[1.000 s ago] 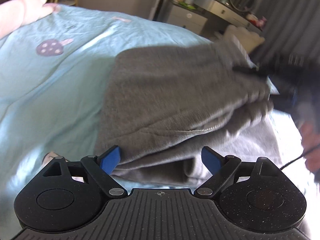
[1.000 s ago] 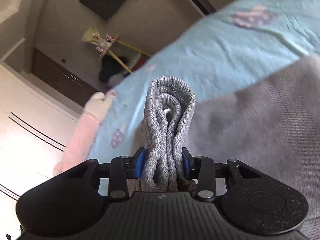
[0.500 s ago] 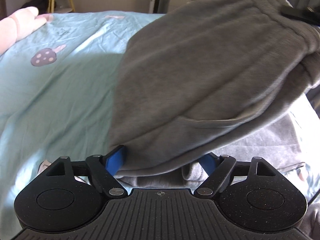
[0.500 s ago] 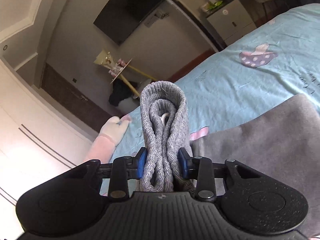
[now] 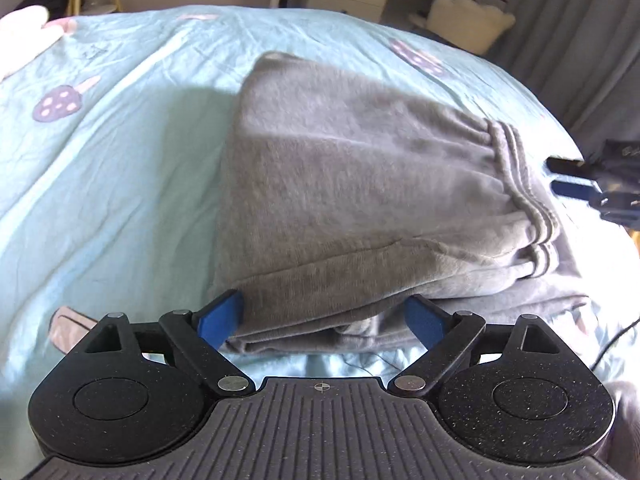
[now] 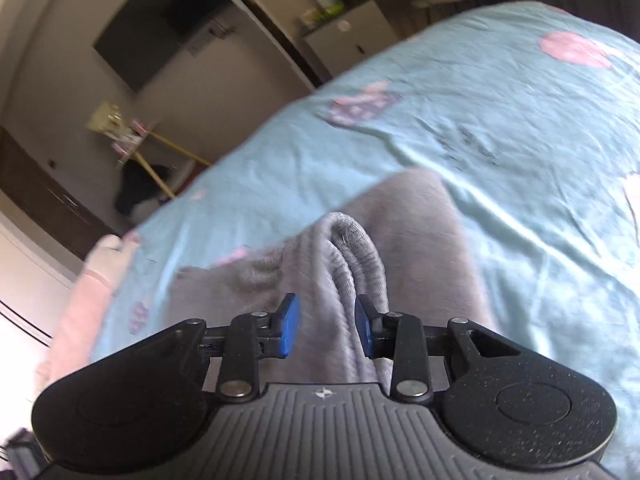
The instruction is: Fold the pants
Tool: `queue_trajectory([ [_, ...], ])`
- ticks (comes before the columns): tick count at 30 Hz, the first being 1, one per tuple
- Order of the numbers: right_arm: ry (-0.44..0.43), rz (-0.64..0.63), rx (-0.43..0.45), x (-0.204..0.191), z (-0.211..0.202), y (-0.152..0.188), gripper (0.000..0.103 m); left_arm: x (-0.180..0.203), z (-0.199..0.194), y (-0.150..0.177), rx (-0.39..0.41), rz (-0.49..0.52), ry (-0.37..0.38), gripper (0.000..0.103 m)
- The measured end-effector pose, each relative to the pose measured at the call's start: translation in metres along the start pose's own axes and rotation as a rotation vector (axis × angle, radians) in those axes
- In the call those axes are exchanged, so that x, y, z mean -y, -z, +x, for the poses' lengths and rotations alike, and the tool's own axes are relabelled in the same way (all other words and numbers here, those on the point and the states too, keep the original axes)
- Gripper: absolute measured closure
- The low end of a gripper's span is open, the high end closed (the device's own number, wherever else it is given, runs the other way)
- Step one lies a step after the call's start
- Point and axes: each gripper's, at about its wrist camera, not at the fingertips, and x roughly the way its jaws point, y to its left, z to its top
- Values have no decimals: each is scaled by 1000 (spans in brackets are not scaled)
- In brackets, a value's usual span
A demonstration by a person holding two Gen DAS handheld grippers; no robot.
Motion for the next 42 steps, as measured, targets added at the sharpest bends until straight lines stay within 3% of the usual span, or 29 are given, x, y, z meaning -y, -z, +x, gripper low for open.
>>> queue_trajectory([
  [1, -7, 34, -33, 8, 4, 1, 60, 0, 0, 0, 2, 4, -6, 8],
  [2, -11, 60, -59, 14, 8, 3, 40, -1, 1, 0, -1, 2, -4, 8],
  [4, -36, 88, -89, 21, 15, 7, 24, -2, 2, 0, -4, -8, 1, 8],
  [9, -113, 78, -131, 20, 40, 8, 21, -2, 3, 0, -6, -10, -3, 7],
  [12, -164, 114, -137, 20, 55, 5, 22, -2, 4, 0, -7, -12, -6, 7],
  [16, -204, 126, -152, 18, 66, 2, 54, -6, 6, 0, -12, -40, -5, 7],
  [21, -217, 136, -149, 23, 69, 6, 48, -6, 9, -1, -25, -52, 0, 6],
  [23, -178, 124, -152, 15, 69, 5, 47, -3, 11, -1, -30, -39, -12, 5],
  [27, -76, -53, -97, -24, 52, 3, 63, -3, 8, 0, -29, -41, -23, 5],
  [34, -166, -162, 57, -77, -10, -10, 67, 1, -3, 6, -11, -47, 7, 5],
  [37, -181, -193, 86, -93, -28, -14, 67, 3, 3, 5, -25, -62, 33, 5],
  [42, -152, -248, 101, -109, -38, -10, 67, 8, 6, 6, -9, -63, 2, 9],
])
